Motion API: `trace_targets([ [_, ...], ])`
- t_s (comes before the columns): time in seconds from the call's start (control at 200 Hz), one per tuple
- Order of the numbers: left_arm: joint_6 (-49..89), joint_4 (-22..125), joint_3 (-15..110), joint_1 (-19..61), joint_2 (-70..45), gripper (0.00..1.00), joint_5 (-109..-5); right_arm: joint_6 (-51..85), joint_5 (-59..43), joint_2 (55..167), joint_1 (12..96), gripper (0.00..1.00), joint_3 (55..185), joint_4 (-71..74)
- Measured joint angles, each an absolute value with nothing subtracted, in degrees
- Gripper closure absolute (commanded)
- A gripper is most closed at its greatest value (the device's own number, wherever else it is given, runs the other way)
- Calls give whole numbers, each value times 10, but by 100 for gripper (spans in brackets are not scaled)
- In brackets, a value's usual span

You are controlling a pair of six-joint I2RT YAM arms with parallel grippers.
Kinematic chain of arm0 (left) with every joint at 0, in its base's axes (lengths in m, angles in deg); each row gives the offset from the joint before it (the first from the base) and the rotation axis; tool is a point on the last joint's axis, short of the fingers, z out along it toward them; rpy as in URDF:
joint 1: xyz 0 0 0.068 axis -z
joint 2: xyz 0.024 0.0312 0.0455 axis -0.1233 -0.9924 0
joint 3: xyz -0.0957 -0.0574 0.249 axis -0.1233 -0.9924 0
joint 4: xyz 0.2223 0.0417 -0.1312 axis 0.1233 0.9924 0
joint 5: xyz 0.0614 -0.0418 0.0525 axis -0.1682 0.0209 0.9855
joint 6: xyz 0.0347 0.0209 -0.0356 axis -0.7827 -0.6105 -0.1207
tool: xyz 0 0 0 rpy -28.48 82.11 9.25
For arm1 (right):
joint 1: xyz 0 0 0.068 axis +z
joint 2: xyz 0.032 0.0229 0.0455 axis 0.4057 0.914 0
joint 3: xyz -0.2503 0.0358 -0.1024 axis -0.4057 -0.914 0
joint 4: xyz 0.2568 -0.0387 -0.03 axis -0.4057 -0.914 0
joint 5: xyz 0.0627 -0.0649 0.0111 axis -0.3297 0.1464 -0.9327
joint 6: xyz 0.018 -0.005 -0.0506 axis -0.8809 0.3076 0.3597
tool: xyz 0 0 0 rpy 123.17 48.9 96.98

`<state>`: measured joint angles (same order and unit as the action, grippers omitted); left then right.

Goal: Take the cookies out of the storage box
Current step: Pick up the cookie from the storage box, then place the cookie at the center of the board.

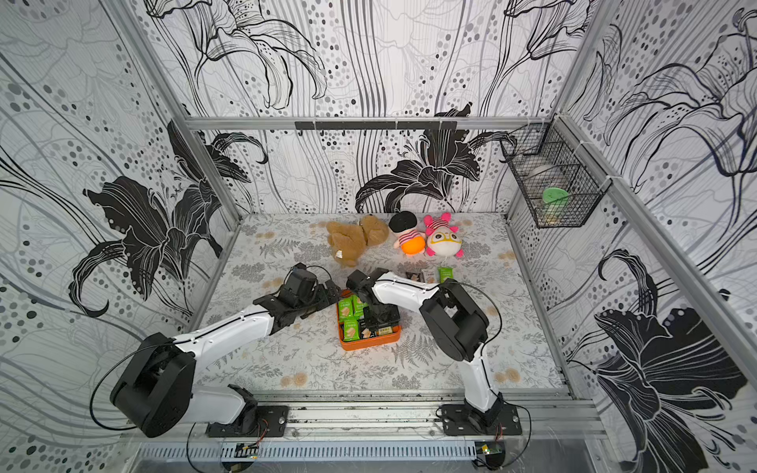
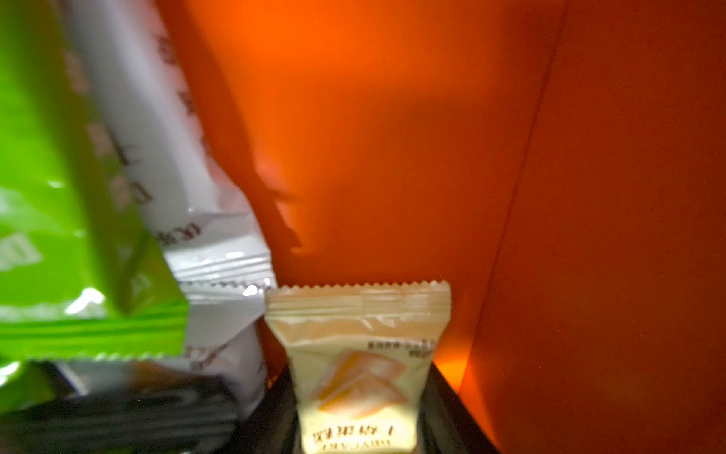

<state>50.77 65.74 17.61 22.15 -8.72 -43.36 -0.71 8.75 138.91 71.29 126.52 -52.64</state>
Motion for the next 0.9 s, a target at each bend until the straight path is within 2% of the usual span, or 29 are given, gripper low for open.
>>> trace_targets([
  [0.33,508,658,176,221,-83,3,-431,-3,120,1389,713,58,1280,-534],
  [0.901,508,659,176,221,-73,3,-427,31,165,1392,688,59,1408,-545],
])
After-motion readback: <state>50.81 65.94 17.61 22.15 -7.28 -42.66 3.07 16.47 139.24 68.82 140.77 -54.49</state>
